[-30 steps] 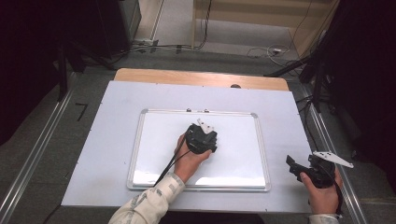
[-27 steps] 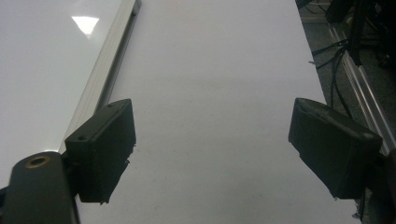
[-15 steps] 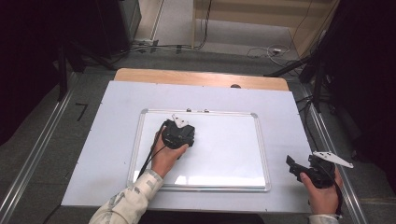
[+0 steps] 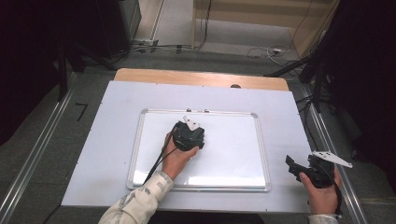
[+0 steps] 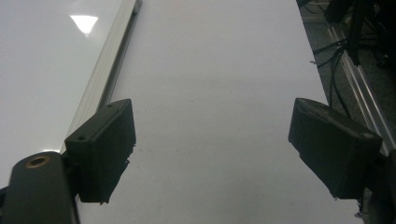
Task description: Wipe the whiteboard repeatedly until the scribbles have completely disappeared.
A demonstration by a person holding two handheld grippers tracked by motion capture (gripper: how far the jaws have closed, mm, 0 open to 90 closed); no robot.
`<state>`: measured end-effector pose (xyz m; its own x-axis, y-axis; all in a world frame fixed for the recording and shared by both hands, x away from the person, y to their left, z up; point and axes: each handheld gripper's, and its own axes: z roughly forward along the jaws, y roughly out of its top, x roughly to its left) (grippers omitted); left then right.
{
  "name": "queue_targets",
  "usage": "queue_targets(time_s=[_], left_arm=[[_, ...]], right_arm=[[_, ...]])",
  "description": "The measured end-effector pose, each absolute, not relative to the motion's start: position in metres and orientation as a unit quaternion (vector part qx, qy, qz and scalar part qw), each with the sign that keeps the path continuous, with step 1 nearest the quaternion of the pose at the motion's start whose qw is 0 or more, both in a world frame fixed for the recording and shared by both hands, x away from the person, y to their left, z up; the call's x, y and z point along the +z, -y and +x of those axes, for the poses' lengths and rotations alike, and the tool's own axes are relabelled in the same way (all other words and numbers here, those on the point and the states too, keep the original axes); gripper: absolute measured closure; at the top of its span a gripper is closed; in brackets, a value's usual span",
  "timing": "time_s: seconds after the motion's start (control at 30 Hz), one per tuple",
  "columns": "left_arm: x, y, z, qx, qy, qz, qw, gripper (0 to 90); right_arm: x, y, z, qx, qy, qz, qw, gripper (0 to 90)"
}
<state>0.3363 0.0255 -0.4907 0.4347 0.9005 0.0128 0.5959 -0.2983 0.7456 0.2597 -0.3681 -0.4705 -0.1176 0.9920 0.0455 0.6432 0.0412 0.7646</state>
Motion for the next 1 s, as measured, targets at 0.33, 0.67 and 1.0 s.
queue_targets(time_s=[0.33,0.67,1.0], left_arm=[[-0.49,0.008,0.339,0.224,-0.464,0.787,0.34,40.4],[-0.489,0.027,0.347,0.217,-0.455,0.793,0.342,40.3],[-0.489,0.014,0.353,0.209,-0.459,0.791,0.346,40.2]], right_arm=[[-0.47,0.368,0.26,0.33,-0.672,0.608,0.265,13.4],[-0.47,0.369,0.26,0.33,-0.671,0.609,0.264,13.4],[-0.471,0.37,0.259,0.329,-0.67,0.61,0.265,13.4]])
